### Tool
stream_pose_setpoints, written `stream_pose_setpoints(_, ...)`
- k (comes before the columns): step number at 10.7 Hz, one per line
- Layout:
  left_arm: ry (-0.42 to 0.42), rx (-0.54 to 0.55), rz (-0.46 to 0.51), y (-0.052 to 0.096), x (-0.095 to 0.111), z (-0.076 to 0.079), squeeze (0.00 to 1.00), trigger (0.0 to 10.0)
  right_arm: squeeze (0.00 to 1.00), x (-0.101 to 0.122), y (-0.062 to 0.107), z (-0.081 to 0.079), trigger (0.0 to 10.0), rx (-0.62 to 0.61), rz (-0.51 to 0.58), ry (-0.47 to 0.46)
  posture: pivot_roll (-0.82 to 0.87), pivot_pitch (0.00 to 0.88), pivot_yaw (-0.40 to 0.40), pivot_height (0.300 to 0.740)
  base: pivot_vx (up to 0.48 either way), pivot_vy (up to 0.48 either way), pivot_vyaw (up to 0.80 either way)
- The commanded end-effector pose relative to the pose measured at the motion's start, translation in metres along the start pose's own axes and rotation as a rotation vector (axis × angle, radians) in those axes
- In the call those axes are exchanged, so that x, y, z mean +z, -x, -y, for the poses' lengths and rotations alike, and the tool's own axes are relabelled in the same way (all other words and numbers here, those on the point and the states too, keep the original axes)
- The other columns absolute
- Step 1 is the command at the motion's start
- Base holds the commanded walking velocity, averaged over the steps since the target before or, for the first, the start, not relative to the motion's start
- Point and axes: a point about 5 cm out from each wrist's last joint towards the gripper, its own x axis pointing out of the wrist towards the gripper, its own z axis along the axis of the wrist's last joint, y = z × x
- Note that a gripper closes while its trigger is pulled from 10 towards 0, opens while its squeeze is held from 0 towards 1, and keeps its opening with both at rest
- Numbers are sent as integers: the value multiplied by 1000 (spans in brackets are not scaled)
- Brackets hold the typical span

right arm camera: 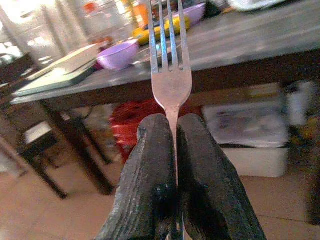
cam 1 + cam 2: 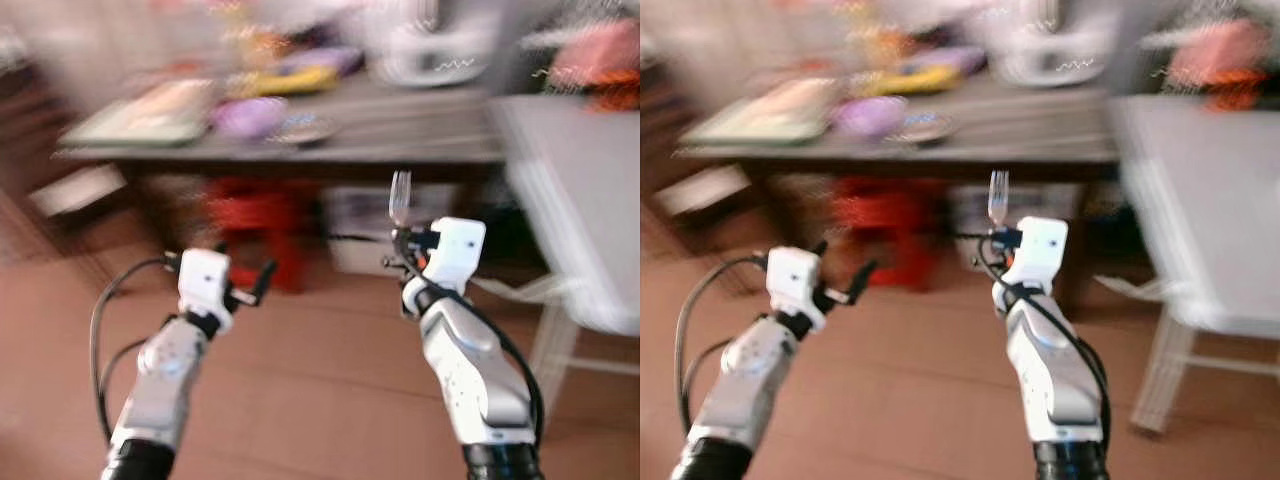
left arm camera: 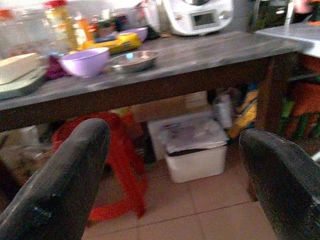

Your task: Setting the table

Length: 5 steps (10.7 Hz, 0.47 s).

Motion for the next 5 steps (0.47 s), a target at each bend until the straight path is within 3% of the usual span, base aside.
stream_pose_setpoints(1, -4, -16, 0, -1, 1, 3, 0, 10000, 0, 1, 1, 3, 10000, -12, 6, -7, -38, 0, 91, 740, 0, 446, 506)
stream_pose_setpoints(3, -1, -14, 8, -2, 3, 4, 0, 10000, 0, 1, 1, 3, 10000, -11, 7, -9, -36, 0, 91, 740, 0, 377, 219)
stream_pose_setpoints(5, 7, -71, 37, -2, 7, 12, 0, 10000, 0, 0, 1, 4, 10000, -16, 5, -10, -35, 0, 92, 740, 0, 0, 0)
